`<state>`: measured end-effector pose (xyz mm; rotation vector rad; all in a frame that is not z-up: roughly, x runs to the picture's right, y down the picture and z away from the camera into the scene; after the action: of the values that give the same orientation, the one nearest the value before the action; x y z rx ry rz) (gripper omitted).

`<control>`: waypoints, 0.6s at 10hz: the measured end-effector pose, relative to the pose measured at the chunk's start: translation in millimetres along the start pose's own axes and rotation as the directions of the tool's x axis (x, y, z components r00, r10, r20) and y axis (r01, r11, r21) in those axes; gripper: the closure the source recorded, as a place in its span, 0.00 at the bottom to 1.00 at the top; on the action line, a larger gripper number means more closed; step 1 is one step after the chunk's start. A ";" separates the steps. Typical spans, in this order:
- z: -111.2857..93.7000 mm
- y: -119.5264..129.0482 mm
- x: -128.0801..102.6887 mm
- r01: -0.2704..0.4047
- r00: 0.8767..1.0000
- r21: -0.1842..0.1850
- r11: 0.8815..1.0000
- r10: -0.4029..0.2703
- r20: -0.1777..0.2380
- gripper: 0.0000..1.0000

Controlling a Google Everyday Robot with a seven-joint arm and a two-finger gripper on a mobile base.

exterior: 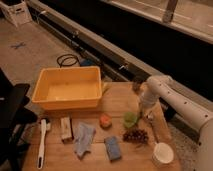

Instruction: Place pepper in tray

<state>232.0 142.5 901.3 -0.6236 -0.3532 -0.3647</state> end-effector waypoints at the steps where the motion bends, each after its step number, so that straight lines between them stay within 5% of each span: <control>1: -0.7 -0.1 -0.2 0.000 1.000 0.000 1.000 0.000 0.000 1.00; 6: -1.4 -0.6 -0.9 0.000 1.000 0.000 1.000 0.000 0.002 1.00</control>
<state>231.2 141.4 900.2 -0.6237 -0.3555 -0.3644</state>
